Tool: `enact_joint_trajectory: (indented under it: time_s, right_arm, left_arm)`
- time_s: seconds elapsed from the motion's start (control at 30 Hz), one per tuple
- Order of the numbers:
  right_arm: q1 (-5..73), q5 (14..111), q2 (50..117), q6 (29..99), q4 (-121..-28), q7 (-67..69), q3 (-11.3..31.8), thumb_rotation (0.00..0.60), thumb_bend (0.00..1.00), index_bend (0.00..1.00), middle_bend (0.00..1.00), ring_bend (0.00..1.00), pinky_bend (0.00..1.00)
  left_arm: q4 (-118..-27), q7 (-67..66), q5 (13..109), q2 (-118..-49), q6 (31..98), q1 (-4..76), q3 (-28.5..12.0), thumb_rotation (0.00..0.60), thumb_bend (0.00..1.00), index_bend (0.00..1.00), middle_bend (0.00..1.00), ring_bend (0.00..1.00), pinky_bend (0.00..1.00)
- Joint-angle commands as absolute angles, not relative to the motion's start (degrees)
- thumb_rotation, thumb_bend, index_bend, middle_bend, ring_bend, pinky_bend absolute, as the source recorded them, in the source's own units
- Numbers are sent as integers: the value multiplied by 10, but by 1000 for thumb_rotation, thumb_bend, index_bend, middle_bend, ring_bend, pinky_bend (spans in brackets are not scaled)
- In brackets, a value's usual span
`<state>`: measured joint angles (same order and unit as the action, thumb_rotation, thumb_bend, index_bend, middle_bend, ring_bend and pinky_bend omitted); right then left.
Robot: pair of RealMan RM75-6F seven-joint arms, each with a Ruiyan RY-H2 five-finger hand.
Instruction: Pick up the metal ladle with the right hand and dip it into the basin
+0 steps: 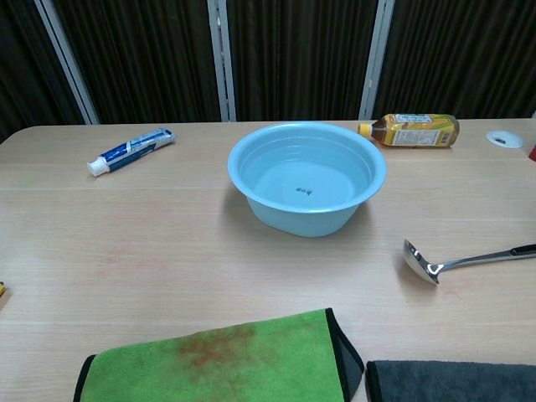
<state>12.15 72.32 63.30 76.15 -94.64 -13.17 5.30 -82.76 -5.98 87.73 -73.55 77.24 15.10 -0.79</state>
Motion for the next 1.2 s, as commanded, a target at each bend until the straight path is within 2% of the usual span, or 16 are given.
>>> enact_joint_trajectory:
  time_s: [0.03, 0.27, 0.6, 0.93, 1.2]
  right_arm:
    - [123, 723, 634, 757, -945, -132, 54, 600, 86, 151, 0, 0, 0]
    - [129, 737, 637, 742, -943, -125, 49, 600, 85, 182, 0, 0, 0]
    - [167, 774, 676, 686, -878, -142, 36, 600, 78, 322, 0, 0, 0]
    - [201, 804, 735, 661, -765, -59, 47, 600, 77, 416, 0, 0, 0]
    - [237, 821, 790, 600, -671, 8, 35, 600, 77, 420, 0, 0, 0]
  left_arm:
    - [-826, -60, 877, -737, 772, 151, -8, 600, 564, 33, 0, 0, 0]
    - [-823, -54, 875, -738, 766, 155, -10, 600, 565, 33, 0, 0, 0]
    - [-817, -60, 864, -743, 756, 157, -12, 600, 565, 33, 0, 0, 0]
    - [-798, -79, 843, -762, 736, 166, -21, 600, 563, 33, 0, 0, 0]
    - [-789, -90, 834, -774, 721, 174, -23, 600, 564, 33, 0, 0, 0]
